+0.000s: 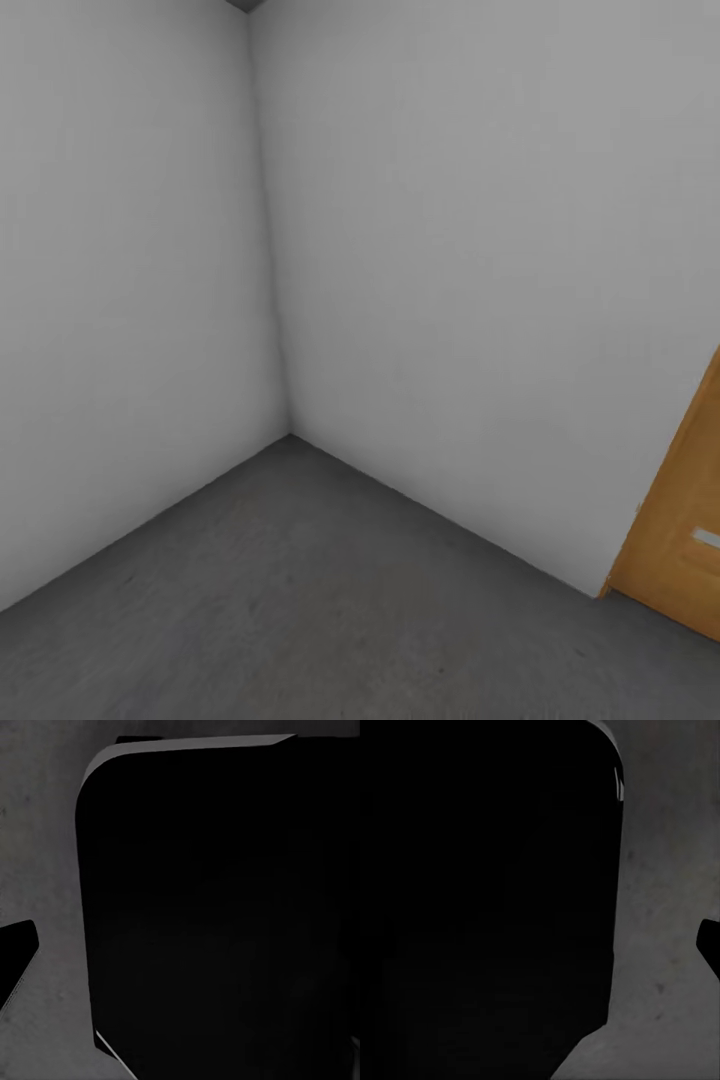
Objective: Move the two storage containers from the living room to the garage. In the garage, place one container on the floor and stack the other container on top of it (either order is fine).
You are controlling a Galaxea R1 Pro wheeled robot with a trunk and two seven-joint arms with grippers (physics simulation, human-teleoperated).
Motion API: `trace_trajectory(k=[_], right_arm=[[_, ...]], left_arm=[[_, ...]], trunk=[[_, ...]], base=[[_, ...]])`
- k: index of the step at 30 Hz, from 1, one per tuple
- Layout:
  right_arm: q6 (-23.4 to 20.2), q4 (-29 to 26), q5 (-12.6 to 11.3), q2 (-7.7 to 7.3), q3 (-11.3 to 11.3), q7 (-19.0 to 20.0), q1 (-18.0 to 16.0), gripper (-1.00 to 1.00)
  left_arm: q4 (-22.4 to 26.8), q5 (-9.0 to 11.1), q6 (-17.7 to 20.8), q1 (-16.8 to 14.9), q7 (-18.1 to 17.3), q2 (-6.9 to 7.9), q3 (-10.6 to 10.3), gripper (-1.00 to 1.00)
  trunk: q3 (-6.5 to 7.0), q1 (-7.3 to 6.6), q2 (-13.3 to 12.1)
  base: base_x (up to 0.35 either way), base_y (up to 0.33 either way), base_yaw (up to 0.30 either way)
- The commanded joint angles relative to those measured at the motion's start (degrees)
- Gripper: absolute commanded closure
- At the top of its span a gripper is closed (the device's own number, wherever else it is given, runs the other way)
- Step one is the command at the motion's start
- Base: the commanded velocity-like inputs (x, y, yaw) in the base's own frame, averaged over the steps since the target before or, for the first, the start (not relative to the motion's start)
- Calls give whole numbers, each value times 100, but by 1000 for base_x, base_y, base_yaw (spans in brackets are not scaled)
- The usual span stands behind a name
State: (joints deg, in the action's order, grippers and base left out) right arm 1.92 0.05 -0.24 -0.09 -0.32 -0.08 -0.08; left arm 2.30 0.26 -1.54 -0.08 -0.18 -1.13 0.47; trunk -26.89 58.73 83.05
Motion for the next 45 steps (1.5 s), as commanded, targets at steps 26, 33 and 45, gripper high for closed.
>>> trace_trajectory(k=[26, 33, 45], right_arm=[[141, 3, -19, 16, -12, -1, -1, -100], [130, 3, -24, 11, -12, -1, -1, -100], [99, 3, -38, -2, -12, 48, -1, -100]], left_arm=[[7, -35, -127, -1, 18, 172, -65, -100], [7, -33, -127, -1, 18, 166, -63, -100], [7, -34, -127, 0, 18, 171, -65, -100]], trunk=[[-4, 0, 2], [-4, 0, 2], [-4, 0, 2]], base=[[0, 0, -293], [0, 0, -294], [0, 0, -296]])
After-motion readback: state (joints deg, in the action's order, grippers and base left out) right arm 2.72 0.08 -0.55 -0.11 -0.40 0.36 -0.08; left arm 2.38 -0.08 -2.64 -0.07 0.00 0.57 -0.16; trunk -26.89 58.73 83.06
